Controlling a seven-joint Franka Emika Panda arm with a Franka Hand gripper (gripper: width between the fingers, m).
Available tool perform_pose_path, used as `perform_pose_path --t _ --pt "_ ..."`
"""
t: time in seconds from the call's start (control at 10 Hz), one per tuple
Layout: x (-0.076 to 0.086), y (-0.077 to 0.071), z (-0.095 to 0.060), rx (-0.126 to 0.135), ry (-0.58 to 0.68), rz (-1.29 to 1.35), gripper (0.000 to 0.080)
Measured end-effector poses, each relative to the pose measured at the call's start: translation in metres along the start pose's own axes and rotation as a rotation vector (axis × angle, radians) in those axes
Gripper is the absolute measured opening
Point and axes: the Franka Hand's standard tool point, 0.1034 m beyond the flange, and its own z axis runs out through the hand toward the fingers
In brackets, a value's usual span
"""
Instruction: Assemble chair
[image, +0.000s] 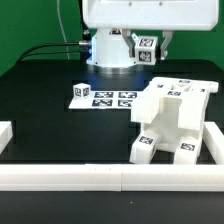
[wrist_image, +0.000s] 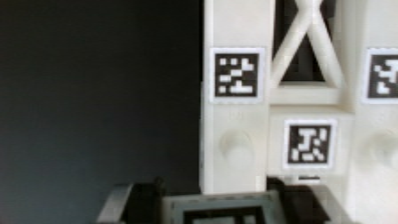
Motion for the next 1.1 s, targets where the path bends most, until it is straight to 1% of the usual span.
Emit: perform_pose_path --t 0.1,0.2,0.4,0.6,0.7,0.8,0.9,1.0,1.1 --pt "-0.001 -0.006 0.005 0.010 0.029 0.002 0.0281" --pt "-0.004 -0.014 0.005 0.009 0.029 0.032 0.0281" --pt "-0.004 -0.013 0.006 0.009 0.028 0.020 0.0281" --pt "-0.005 -0.015 0.007 0.008 0.028 0.017 0.0281" --pt "-0.005 -0.029 0.012 0.019 0.102 0.016 0.0281" --pt "-0.011 -0.048 0.014 0.039 0.161 0.018 0.0281" --pt "-0.014 -0.069 0.010 0.064 0.214 0.011 0.0282" --pt "-0.011 -0.083 0.007 0.083 0.265 -0.008 0.0282" --pt "-0.008 -0.087 0.010 0.088 0.296 -0.018 0.0282"
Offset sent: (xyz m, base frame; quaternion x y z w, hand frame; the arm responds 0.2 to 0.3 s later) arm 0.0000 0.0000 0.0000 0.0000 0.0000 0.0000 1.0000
